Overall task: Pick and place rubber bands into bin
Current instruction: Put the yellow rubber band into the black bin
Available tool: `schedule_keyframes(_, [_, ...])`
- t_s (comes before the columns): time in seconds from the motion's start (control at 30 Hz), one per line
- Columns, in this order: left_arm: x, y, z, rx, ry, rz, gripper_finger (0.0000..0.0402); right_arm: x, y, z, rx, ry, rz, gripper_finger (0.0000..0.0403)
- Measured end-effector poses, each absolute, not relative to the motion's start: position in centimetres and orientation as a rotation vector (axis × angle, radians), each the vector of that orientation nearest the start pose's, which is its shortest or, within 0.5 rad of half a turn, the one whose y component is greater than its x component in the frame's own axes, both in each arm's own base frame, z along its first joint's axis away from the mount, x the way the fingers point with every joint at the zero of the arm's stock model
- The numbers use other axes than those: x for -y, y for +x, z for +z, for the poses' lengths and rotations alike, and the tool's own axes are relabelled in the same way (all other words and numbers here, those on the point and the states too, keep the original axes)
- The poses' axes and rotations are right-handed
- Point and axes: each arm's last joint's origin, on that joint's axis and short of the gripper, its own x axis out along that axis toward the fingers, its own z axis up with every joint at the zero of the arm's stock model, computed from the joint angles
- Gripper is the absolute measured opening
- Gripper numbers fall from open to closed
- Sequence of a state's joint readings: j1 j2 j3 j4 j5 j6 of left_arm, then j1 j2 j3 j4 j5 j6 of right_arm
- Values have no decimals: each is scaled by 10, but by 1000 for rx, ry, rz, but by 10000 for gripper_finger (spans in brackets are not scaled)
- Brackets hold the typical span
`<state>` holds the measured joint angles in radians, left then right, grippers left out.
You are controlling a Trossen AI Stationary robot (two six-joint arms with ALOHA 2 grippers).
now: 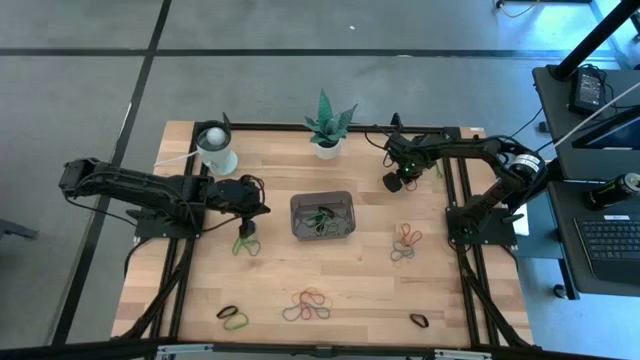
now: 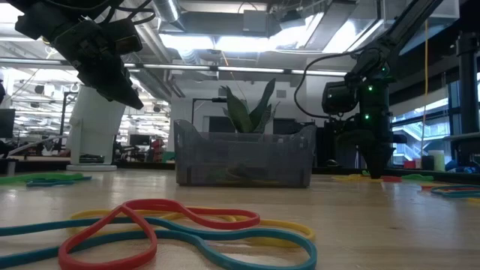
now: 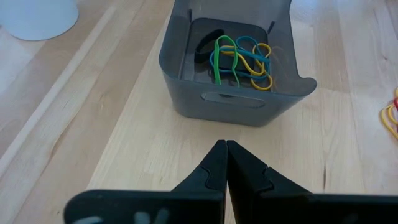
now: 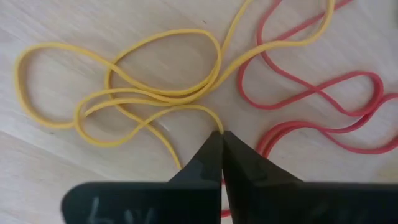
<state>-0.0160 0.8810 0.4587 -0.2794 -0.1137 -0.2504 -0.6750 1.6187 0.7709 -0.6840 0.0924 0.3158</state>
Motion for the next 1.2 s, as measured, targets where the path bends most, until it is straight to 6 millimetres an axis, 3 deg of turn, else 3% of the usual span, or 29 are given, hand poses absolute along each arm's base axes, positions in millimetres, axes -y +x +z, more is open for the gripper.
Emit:
schedule_keyframes(0.17, [-1, 174, 199, -685, -193, 181, 2, 148, 185, 143, -1384, 725, -837, 2])
schedule_keyframes(0.4, [0, 174, 199, -685, -193, 180, 2, 129, 176, 205, -1258, 740, -861, 1])
schedule_keyframes(0.63, [0, 174, 199, -685, -192, 180, 2, 104, 167, 272, -968, 735, -846, 1])
schedule_keyframes(0.8, [-1, 174, 199, -684, -192, 181, 2, 88, 166, 306, -795, 696, -808, 0])
schedule_keyframes(1.2, [-1, 174, 199, -684, -192, 181, 2, 56, 202, 345, -446, 640, -540, 0])
